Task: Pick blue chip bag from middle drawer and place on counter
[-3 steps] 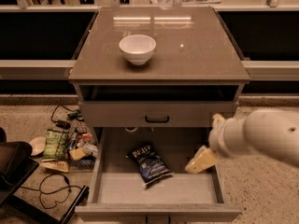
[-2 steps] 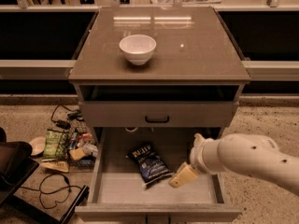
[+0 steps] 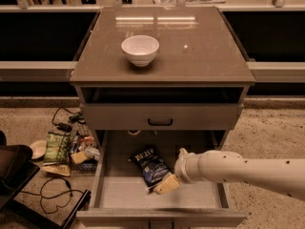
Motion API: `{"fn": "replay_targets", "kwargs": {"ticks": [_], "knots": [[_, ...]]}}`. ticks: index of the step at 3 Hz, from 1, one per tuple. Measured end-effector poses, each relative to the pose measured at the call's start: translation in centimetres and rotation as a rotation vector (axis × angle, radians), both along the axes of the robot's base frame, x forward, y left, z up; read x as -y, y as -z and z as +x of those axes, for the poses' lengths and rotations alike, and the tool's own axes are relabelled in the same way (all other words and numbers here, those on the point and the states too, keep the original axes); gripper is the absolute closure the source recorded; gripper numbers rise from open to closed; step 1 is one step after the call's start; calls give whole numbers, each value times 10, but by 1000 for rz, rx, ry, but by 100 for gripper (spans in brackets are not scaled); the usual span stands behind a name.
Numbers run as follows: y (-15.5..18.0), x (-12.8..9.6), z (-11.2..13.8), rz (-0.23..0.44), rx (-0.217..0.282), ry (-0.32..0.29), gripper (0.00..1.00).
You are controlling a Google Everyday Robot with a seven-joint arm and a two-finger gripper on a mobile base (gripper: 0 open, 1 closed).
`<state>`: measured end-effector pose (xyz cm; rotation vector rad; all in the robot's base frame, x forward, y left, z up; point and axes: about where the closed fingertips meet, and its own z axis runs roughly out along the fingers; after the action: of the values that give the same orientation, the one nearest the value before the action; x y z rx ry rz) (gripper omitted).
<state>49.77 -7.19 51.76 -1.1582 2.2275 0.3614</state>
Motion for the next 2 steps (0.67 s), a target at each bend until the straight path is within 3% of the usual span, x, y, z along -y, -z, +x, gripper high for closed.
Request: {"fn": "replay_targets", "kwargs": {"ticks": [2], "knots": [[86, -41, 26, 56, -91, -13, 0]]}}
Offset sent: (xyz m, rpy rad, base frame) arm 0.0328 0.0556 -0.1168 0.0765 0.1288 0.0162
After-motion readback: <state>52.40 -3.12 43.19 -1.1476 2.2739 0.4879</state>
